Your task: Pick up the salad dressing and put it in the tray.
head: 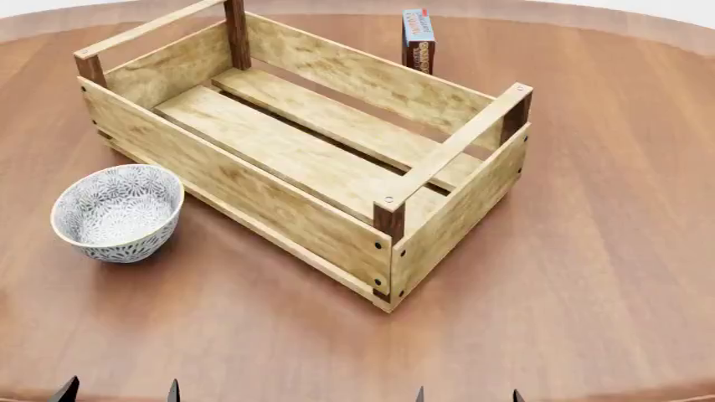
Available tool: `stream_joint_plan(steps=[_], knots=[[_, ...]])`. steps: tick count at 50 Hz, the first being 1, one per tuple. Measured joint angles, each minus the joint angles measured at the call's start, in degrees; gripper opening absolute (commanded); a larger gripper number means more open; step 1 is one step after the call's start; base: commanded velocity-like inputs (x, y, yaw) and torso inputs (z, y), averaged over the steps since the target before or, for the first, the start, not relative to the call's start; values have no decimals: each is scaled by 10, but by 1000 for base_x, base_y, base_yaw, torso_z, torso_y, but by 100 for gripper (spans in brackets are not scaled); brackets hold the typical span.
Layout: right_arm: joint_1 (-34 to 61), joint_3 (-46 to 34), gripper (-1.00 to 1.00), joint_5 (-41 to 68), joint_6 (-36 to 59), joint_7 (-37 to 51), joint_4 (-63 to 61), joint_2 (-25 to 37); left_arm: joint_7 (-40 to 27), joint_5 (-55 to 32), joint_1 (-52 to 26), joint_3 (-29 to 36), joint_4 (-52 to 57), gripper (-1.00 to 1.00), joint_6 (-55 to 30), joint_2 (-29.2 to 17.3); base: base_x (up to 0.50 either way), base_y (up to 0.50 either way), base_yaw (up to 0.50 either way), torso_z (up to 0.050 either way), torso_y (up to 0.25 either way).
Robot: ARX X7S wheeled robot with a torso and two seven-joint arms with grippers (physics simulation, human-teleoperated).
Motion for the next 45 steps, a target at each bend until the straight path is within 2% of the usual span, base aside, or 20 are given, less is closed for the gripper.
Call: stream_joint_plan(steps=[21,45], knots=[[-4,-26,100,27,12,36,-9,23,-39,-30,-2,20,2,100,3,-23,0,0,0,0,0],[-9,-54,100,35,-2,70,-12,44,-61,-53,1,44,-2,100,27,-44,0,493,0,0,0]])
